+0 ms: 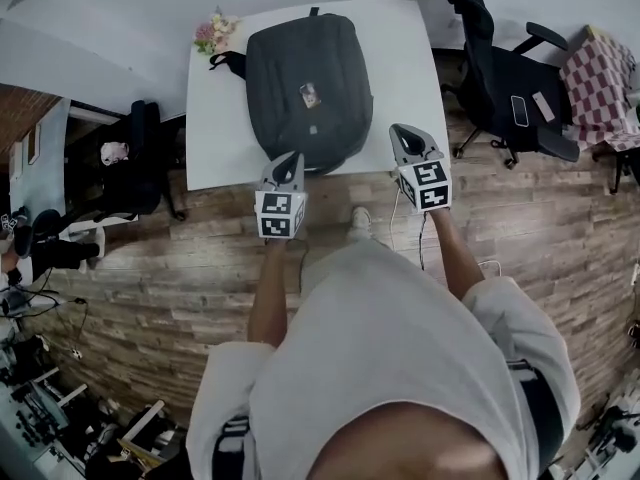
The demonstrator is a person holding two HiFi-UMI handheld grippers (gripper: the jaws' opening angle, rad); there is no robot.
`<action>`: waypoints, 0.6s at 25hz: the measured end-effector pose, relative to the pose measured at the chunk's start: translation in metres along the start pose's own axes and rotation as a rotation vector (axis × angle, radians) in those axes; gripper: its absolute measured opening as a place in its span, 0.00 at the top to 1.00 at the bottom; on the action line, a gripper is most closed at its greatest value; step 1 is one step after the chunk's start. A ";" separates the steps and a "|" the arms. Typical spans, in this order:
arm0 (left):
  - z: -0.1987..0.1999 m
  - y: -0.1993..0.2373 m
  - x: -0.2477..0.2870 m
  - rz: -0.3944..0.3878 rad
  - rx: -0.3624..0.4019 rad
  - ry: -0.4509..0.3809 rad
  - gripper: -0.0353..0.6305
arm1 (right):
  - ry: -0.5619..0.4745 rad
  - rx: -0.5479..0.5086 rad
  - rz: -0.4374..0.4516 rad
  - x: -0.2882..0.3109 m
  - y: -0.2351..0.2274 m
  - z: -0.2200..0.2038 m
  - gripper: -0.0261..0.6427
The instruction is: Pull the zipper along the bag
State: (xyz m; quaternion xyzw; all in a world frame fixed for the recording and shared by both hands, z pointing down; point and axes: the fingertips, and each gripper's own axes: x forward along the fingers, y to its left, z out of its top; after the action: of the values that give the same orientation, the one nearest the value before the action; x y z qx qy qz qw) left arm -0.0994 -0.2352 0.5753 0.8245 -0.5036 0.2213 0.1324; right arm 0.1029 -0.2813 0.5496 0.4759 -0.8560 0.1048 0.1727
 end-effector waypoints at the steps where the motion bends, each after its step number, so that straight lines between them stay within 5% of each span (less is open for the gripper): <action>1: -0.002 -0.001 0.004 -0.004 0.012 0.009 0.91 | 0.006 0.003 0.006 0.004 -0.002 -0.001 0.94; 10: -0.023 -0.008 0.029 -0.105 0.176 0.121 0.91 | 0.065 0.051 0.041 0.031 -0.003 -0.022 0.94; 15: -0.034 -0.019 0.039 -0.206 0.393 0.184 0.91 | 0.095 0.068 0.020 0.039 -0.003 -0.030 0.94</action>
State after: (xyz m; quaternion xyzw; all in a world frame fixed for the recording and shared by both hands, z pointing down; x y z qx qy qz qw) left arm -0.0749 -0.2416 0.6245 0.8579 -0.3498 0.3745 0.0365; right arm 0.0923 -0.3032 0.5929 0.4676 -0.8474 0.1580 0.1958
